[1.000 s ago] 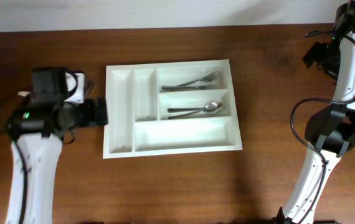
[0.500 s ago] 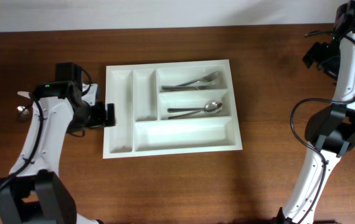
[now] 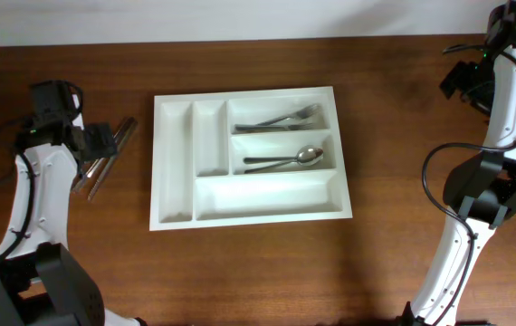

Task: Pack container
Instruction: 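Move the left gripper over the silver tongs left of the tray, then close the left gripper on the silver tongs and lift them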

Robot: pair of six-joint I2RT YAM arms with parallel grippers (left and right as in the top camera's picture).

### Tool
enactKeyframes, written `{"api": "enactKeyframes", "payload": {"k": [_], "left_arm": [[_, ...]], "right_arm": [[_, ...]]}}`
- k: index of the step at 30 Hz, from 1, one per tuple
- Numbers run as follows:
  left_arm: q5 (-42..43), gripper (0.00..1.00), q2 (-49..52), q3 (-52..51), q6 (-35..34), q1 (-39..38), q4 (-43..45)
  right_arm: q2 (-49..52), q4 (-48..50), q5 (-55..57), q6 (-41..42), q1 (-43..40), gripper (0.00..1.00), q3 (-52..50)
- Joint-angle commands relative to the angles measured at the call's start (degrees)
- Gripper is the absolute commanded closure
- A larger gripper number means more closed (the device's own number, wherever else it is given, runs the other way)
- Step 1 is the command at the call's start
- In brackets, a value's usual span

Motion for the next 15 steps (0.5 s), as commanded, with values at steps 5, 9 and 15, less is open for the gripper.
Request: {"api": "enactKeyframes", "payload": {"k": [5,9,15], "left_arm": [[-2.9,0.01,2.1,0.7,4.6,-0.1,11.1],[-2.6,0.01,7.1,0.7,7.7,-0.1,17.1],[-1.6,0.01,14.8,0.7,7.6,-0.3,13.4]], "right_arm": [[-2.1,0.0,0.1,-0.1,-0.1,0.01,1.2],[-2.1,0.0,0.1,-0.1,-0.1,0.01,1.2],[-2.1,0.0,0.1,-0.1,-0.1,0.01,1.2]]}}
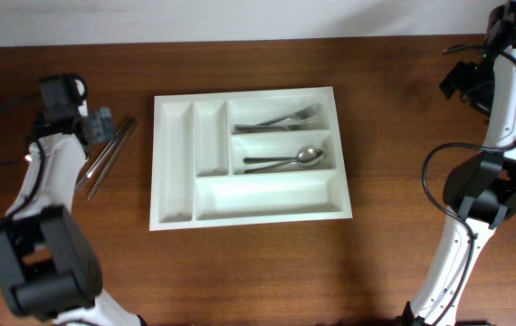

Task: Pack container
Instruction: 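Close the left gripper on the silver tongs and lift them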

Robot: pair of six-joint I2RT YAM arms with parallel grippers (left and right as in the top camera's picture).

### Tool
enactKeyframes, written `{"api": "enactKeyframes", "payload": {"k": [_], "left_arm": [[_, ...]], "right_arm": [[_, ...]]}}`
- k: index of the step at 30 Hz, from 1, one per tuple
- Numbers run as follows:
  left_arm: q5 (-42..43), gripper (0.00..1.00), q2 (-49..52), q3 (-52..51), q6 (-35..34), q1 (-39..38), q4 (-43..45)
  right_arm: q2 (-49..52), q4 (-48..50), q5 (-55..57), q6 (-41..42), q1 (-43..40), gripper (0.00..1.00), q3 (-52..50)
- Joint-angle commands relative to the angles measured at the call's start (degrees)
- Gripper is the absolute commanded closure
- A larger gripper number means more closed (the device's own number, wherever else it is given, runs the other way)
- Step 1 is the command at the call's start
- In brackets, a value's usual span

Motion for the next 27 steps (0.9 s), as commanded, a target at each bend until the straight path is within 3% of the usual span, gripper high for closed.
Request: {"api": "enactKeyframes", "payload": {"k": [1,16,20,27], "left_arm": [[0.3,0.01,4.9,0.3,1.5,-0.1,-2.6],[3.1,0.0,7.3,0.3,1.4,-0.1,-8.4],[3.1,0.08,7.3,0.3,1.1,-0.1,-12.1],[6.2,0.08,7.3,0.3,0.8,-0.1,-15.5]], "right_arm": [[-2.1,0.0,0.1,-0.2,-0.1,0.01,1.2],[-2.1,0.0,0.1,-0.2,-0.1,0.01,1.2],[-2.1,0.0,0.1,-0.2,-0.1,0.01,1.2],[-2.1,0.0,0.1,-0.2,-0.1,0.01,1.2]]}}
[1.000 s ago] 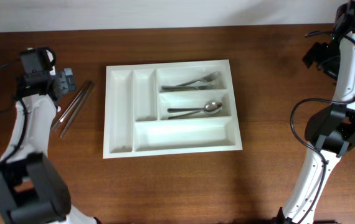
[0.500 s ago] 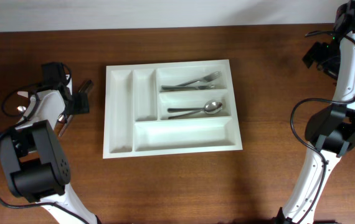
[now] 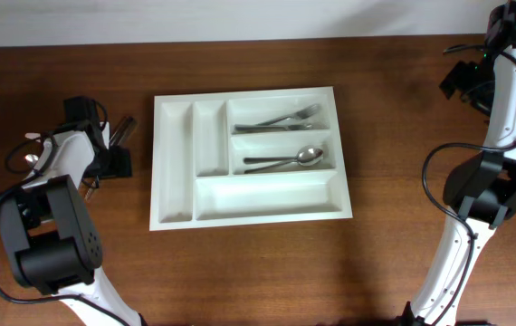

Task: Pack container
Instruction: 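Close the left gripper on the silver tongs and lift them, then carry the tongs into the tray's bottom compartment and open the left gripper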

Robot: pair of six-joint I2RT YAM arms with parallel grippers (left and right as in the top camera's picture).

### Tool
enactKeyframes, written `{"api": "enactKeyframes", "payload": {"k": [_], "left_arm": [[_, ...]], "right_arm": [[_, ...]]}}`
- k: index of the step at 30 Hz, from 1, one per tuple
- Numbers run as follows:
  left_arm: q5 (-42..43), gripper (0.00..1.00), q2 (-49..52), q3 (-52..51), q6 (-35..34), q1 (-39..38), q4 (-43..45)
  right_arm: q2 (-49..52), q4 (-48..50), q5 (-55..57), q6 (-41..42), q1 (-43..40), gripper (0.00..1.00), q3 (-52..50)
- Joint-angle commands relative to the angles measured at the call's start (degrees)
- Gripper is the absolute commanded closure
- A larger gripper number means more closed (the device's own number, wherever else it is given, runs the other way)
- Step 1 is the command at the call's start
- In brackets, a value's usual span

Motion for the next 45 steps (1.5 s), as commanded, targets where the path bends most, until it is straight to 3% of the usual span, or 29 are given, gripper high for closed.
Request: {"api": "enactKeyframes", "payload": {"k": [1,4,8,12,15,20,24,25,36,45], "left_arm": [[3.5,0.08,0.0,0.3,0.1,-0.1,-1.3],[5.7,0.08,0.0,0.3,0.1,-0.1,-2.0],[6.7,0.21,0.2,0.3,0.1,-0.1,-2.7],[6.7,0.51,0.2,0.3,0.1,-0.1,-3.0],[6.6,0.52,0.2,0.3,0.1,-0.1,-3.0],[6.6,0.79,0.2,0.3,0.1,-0.1,-3.1],[6.6,0.89,0.2,0.3,0.1,-0.1,-3.0],[6.6,0.96,0.2,0.3,0.1,-0.1,-3.0],[5.1,0.98,0.1,2.9,0.1,-0.1,-4.0],[5.2,0.98,0.0,23.6,0.2,-0.2,-17.8]], "right_arm": [[-2.1,0.0,0.1,-0.2,-0.1,0.01,1.2],[-2.1,0.0,0.1,-0.2,-0.1,0.01,1.2],[-2.1,0.0,0.1,-0.2,-0.1,0.01,1.2],[-2.1,0.0,0.1,-0.2,-0.1,0.01,1.2],[-2.1,0.0,0.1,-0.2,-0.1,0.01,1.2],[-2.1,0.0,0.1,-0.2,-0.1,0.01,1.2],[-2.1,0.0,0.1,-0.2,-0.1,0.01,1.2],[-2.1,0.0,0.1,-0.2,-0.1,0.01,1.2],[-2.1,0.0,0.1,-0.2,-0.1,0.01,1.2],[-2.1,0.0,0.1,-0.2,-0.1,0.01,1.2]]}}
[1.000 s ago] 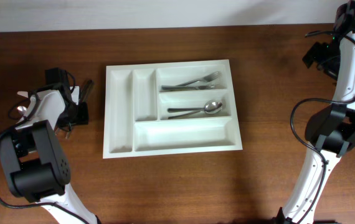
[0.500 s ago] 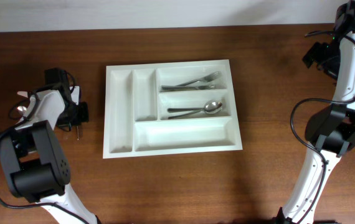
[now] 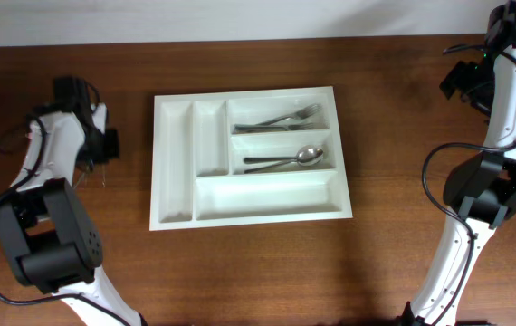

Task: Pack container
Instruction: 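Carry the tongs into the tray's bottom compartment and open the left gripper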

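The white cutlery tray (image 3: 175, 163) lies mid-table. Two forks (image 3: 285, 119) fill its upper right compartment and a spoon (image 3: 287, 158) lies in the one below; the long front compartment and the two left slots hold nothing. My left gripper (image 3: 104, 147) points down at the table just left of the tray, its fingers hidden under the wrist. No knives show on the wood around it. My right gripper (image 3: 457, 81) hangs high at the far right edge, well away from the tray, and its fingers cannot be made out.
The dark wooden table (image 3: 258, 263) runs wide in front of the tray and to its right. The left arm's cable (image 3: 14, 140) loops at the far left. The right arm's base (image 3: 489, 195) stands at the right edge.
My left gripper has shifted a little back and left from where it stood over the knives. The knife ends that showed beside it are no longer visible. The right arm is unchanged.
Long knives lay on the wood left of the tray, with my left gripper over their upper part. It then stood just behind them, then over their middle. Now it is slightly farther back and the knives no longer show. The tray's contents and the right arm never changed.
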Robot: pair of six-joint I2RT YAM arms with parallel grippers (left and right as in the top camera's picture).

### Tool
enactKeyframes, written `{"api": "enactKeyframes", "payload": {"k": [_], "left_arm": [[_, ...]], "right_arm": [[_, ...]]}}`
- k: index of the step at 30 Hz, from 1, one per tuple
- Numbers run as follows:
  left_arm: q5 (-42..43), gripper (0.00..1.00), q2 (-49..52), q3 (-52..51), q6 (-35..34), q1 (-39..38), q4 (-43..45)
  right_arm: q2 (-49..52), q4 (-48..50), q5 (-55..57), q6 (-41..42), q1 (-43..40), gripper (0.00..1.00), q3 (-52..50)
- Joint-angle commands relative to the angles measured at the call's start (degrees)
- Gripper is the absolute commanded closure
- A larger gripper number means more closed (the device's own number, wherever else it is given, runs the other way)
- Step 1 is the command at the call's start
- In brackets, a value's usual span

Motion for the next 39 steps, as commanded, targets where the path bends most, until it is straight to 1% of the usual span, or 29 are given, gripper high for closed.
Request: {"api": "enactKeyframes", "payload": {"k": [1,4,7,12,19,21,26,31,36,39], "left_arm": [[-0.3,0.98,-0.4,11.5,0.3,-0.3,-5.1],[-0.2,0.98,-0.4,18.4,1.7,-1.3,-9.8],[0.4,0.98,-0.4,23.6,4.7,-3.0,-13.8],[7.3,0.98,-0.4,28.5,17.4,-8.0,-20.9],[18.2,0.98,-0.4,28.7,34.2,-17.5,-31.7],[20.0,0.98,-0.4,28.7,37.3,-20.5,-34.4],[21.1,0.98,-0.4,28.7,40.5,-28.2,-39.2],[21.5,0.98,-0.3,28.3,41.5,-36.4,-41.3],[22.8,0.98,-0.2,25.0,44.0,-42.6,-40.7],[22.8,0.98,0.0,20.4,44.0,-44.7,-37.6]], "right_arm": [[-2.1,0.0,0.1,-0.2,-0.1,0.01,1.2],[-2.1,0.0,0.1,-0.2,-0.1,0.01,1.2],[-2.1,0.0,0.1,-0.2,-0.1,0.01,1.2],[-2.1,0.0,0.1,-0.2,-0.1,0.01,1.2],[-2.1,0.0,0.1,-0.2,-0.1,0.01,1.2],[-2.1,0.0,0.1,-0.2,-0.1,0.01,1.2],[-2.1,0.0,0.1,-0.2,-0.1,0.01,1.2],[-2.1,0.0,0.1,-0.2,-0.1,0.01,1.2],[-2.1,0.0,0.1,-0.2,-0.1,0.01,1.2],[-2.1,0.0,0.1,-0.2,-0.1,0.01,1.2]]}}
